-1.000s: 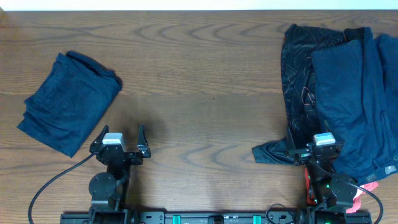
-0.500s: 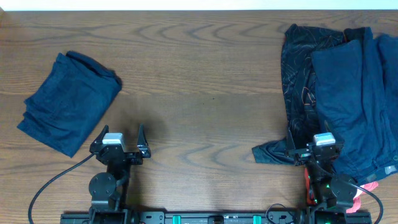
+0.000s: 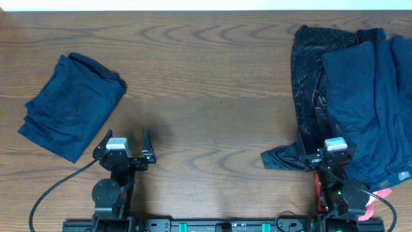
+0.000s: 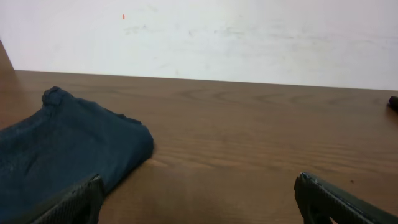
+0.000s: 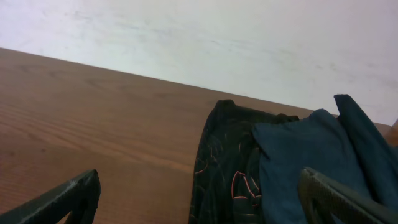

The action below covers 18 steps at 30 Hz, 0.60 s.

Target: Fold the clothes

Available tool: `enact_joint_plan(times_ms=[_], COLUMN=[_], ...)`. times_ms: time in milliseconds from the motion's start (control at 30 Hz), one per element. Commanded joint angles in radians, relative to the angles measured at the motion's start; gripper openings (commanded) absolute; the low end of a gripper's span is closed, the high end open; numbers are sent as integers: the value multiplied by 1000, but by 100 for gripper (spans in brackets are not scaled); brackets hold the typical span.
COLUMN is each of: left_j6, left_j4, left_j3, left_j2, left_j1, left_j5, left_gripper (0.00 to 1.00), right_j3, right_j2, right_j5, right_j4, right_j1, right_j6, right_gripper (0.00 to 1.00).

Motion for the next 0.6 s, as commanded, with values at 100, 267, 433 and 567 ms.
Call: enact_joint_plan(times_ms=[100,267,433,567], left_j6=[17,-75,-123,-122], left_j4=[-37,-11,-74,-116], left_j3=[-16,-12,57,181], left_j2=[-7,-7,27,130], left_j1=[5,5,5,5], left_j5=[-8,-3,26,26], left_gripper=[98,98,98,98], right_j3=[-1,-1,38,137], right_j2=[-4,-4,-1,65], right_j5=[-18,-14,16,129], right_j4=[-4,-1,-9,-63], right_j1=[6,5,5,5], right_j6=[-7,104,150,150], right_gripper=[99,99,99,99])
